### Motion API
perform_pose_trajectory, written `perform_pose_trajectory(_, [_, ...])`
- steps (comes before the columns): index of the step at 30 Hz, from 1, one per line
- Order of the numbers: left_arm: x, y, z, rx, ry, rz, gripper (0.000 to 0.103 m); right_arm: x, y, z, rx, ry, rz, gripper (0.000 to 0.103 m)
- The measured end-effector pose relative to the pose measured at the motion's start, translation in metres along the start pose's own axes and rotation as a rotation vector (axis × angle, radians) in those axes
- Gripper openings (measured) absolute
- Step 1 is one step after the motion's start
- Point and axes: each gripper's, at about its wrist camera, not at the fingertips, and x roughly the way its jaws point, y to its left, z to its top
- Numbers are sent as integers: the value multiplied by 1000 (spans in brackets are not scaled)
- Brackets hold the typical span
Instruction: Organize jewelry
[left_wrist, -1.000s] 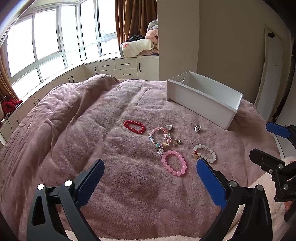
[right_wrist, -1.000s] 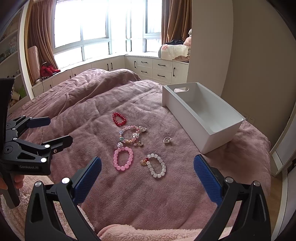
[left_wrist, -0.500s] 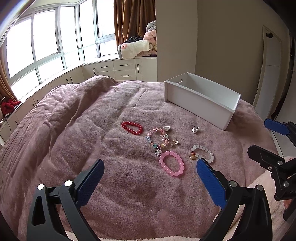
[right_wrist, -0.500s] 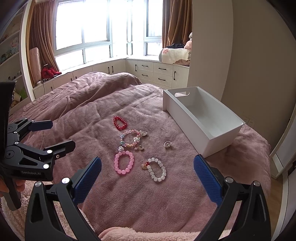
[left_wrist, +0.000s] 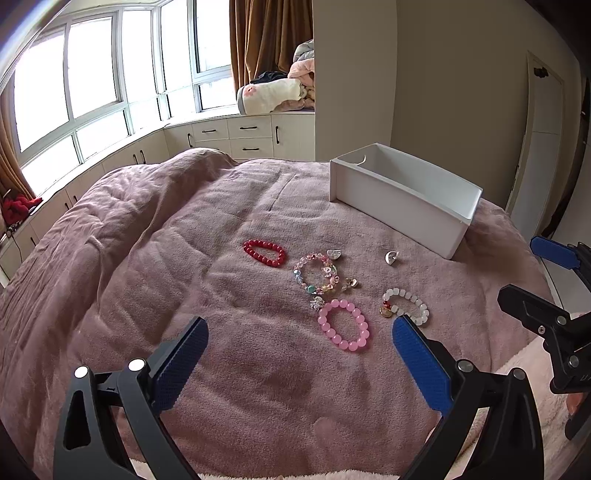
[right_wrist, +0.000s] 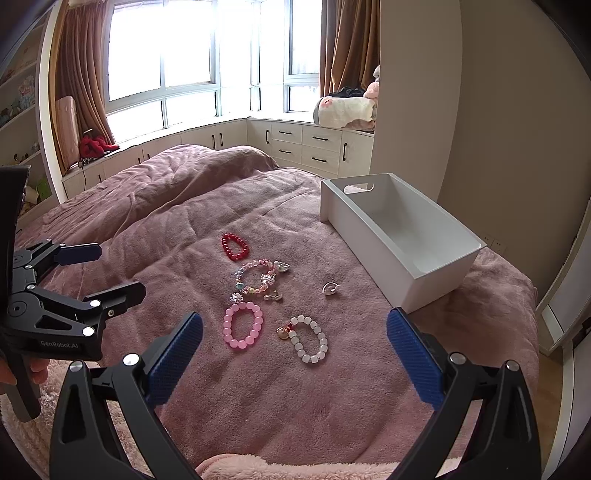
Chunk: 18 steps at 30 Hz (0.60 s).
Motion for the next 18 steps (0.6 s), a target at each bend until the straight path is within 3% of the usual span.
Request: perform_pose_trajectory(18, [2,0,0,-19,3,-19,101,1,0,-5,-5,11,-17,99])
